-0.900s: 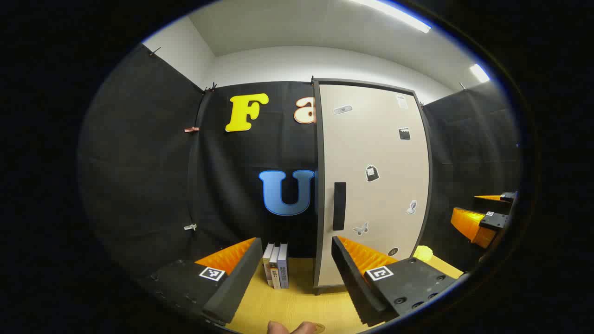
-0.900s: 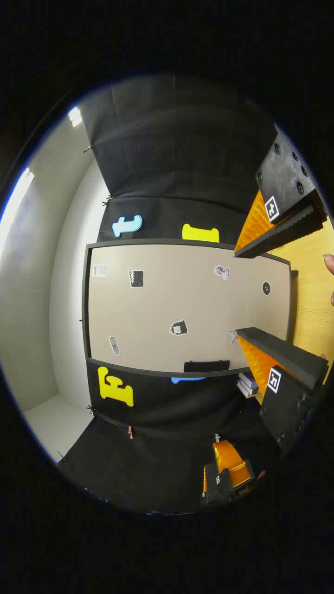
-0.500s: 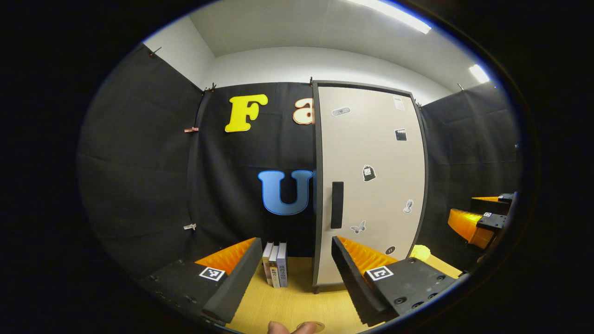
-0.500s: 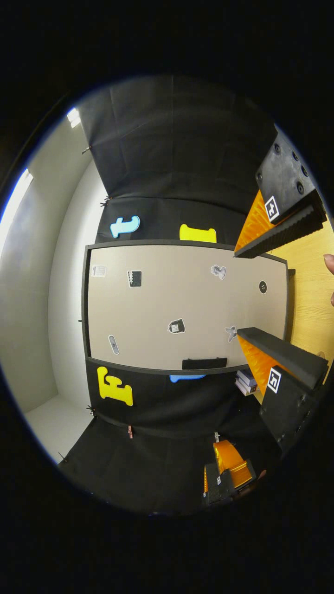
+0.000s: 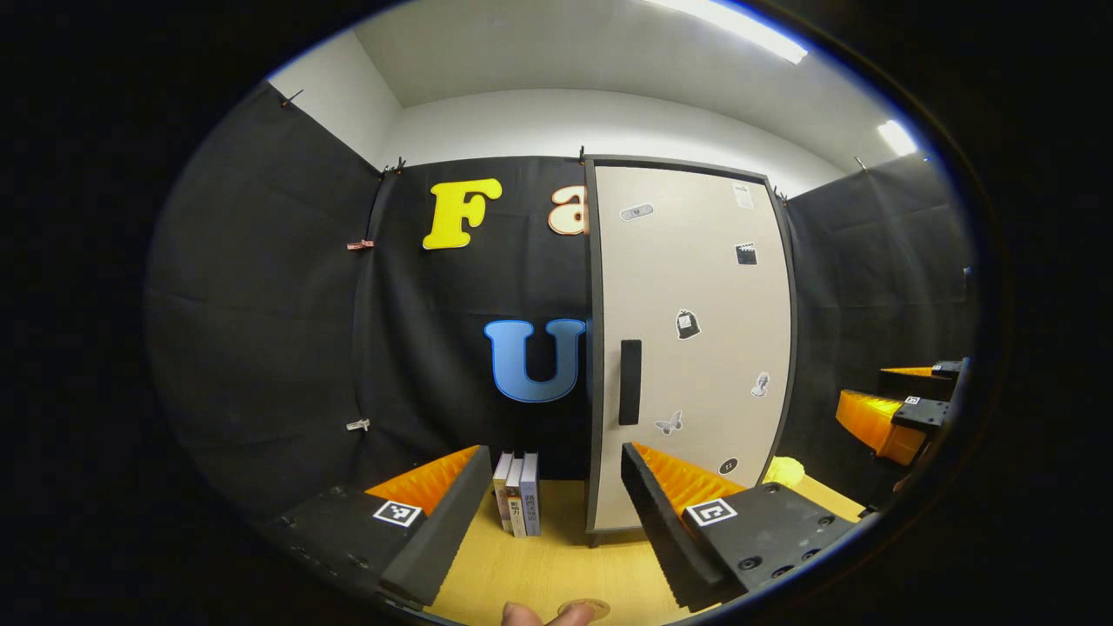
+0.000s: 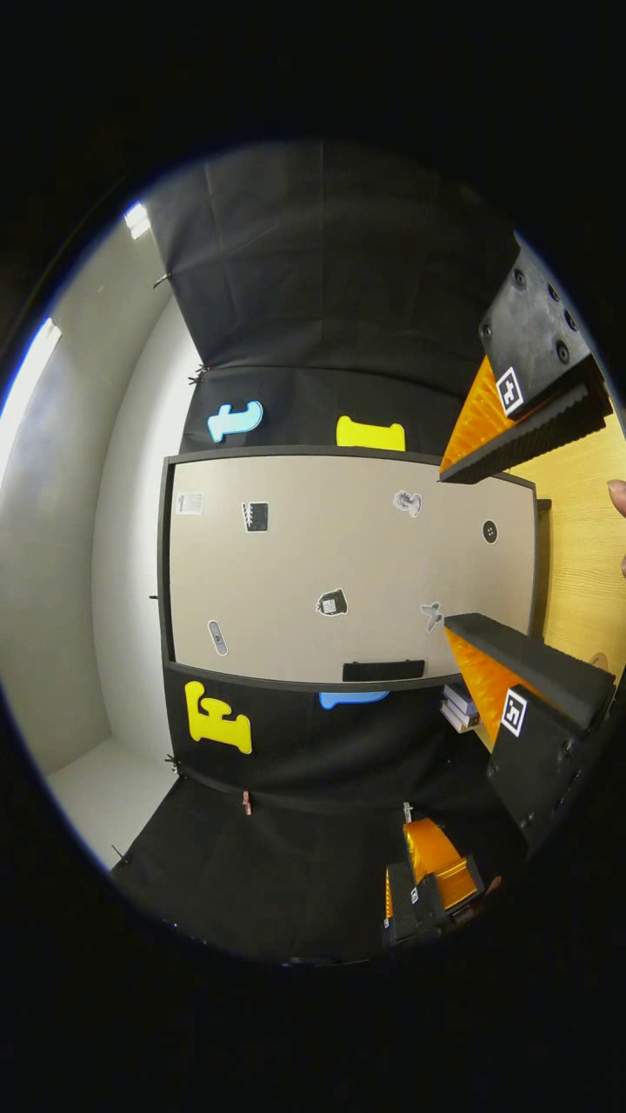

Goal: Open the cabinet door with the right hand, grasp the bottle in the cabinet with the left hand and place it on the coaster, then close the cabinet door with the right hand.

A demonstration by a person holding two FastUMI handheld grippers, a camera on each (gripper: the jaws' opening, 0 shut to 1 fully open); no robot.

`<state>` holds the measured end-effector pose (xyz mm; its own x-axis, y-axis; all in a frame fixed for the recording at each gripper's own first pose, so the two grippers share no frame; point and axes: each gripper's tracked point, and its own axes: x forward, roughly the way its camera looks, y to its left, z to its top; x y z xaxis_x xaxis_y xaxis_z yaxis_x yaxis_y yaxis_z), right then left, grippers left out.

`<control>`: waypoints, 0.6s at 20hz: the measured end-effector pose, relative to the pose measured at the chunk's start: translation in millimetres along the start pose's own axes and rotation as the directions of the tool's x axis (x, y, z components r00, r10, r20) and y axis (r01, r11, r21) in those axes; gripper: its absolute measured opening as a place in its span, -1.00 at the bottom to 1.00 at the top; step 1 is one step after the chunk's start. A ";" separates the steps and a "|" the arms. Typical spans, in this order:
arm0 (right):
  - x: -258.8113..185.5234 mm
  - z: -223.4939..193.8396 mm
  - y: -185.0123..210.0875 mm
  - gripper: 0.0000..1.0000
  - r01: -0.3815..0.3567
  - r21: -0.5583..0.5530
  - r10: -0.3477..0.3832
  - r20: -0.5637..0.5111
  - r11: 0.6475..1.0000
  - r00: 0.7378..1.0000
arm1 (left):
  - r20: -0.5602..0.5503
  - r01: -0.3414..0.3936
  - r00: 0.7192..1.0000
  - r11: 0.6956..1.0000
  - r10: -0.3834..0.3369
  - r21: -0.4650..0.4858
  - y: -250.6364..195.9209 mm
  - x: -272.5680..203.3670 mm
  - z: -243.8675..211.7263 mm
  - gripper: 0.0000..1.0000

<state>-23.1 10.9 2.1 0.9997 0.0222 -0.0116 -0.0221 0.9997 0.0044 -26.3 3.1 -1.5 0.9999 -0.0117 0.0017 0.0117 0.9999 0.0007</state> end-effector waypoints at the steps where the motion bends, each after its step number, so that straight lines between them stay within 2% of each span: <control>1: 0.2 -0.4 2.4 0.94 -0.006 0.001 0.006 0.001 1.000 1.000 | -0.001 0.000 1.000 1.000 0.000 -0.001 0.8 -1.3 -1.3 0.89; 6: 15.7 -0.3 28.4 0.95 -0.062 0.021 0.062 0.001 0.998 0.998 | -0.014 -0.003 1.000 1.000 0.003 -0.014 5.4 -3.1 -11.6 0.89; 12: 68.8 3.6 77.2 0.94 -0.127 0.062 0.125 0.022 0.990 0.992 | -0.047 -0.024 0.999 1.000 0.023 -0.010 20.1 -5.7 -31.2 0.89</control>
<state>44.0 89.6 5.3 0.9890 0.1474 0.0113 -0.1478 0.9867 0.0679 -31.6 23.3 -32.7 0.9989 0.0116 -0.0451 -0.0120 0.9999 -0.0089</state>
